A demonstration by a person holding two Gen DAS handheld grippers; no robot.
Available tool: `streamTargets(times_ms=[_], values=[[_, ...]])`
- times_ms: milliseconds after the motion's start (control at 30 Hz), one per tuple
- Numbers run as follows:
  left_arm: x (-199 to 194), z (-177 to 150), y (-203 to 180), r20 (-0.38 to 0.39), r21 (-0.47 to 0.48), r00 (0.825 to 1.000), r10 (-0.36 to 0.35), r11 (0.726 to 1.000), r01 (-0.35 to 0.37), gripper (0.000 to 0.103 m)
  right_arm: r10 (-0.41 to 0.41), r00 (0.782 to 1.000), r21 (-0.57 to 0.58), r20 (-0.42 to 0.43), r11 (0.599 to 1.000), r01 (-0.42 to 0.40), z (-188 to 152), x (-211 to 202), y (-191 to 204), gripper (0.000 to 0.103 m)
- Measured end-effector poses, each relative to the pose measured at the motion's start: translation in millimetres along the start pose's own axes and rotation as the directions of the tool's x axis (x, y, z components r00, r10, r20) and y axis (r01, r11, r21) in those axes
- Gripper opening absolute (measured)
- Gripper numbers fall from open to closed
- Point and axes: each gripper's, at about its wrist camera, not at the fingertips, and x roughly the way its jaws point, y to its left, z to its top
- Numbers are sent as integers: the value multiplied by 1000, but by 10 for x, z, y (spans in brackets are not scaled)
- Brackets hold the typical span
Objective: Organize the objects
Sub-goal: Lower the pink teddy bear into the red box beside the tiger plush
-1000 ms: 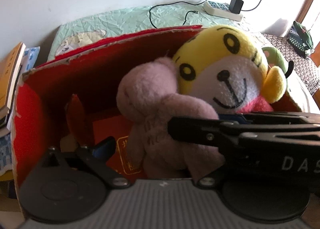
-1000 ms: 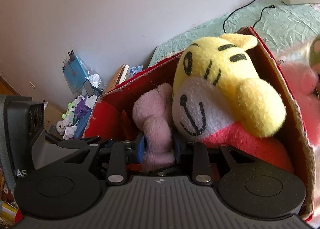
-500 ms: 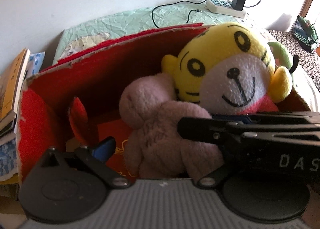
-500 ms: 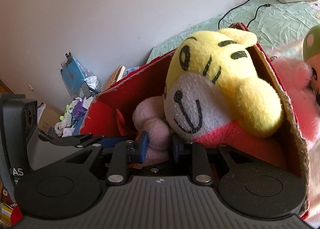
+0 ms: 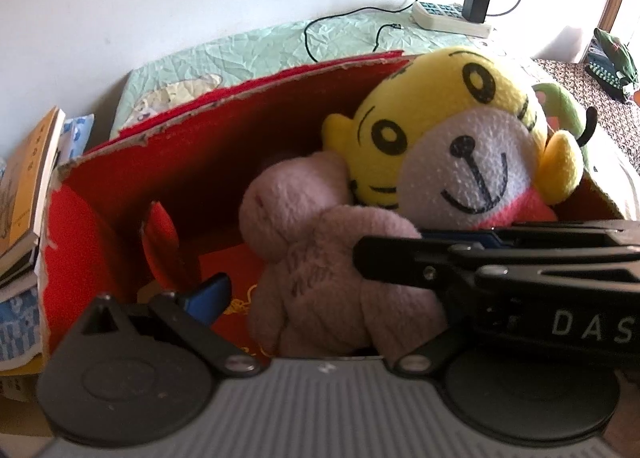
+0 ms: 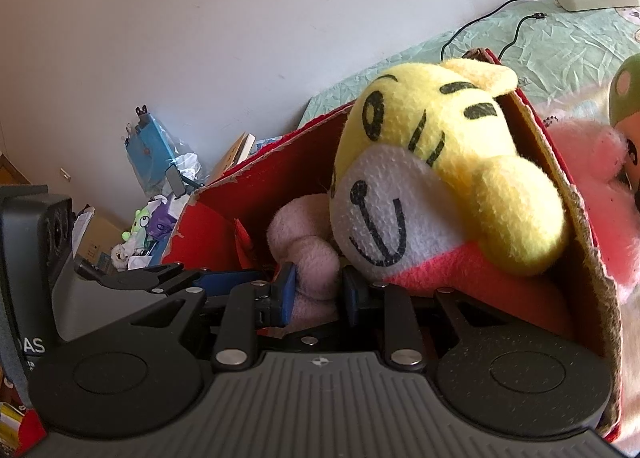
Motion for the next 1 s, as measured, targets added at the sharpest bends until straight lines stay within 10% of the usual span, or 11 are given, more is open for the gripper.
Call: streamTargets(times_ms=[1000], values=[[-22,-18,-51,26,43,999,24,999,-25,98,-6,1000,-38,2,999,6,-4,3,12,25]])
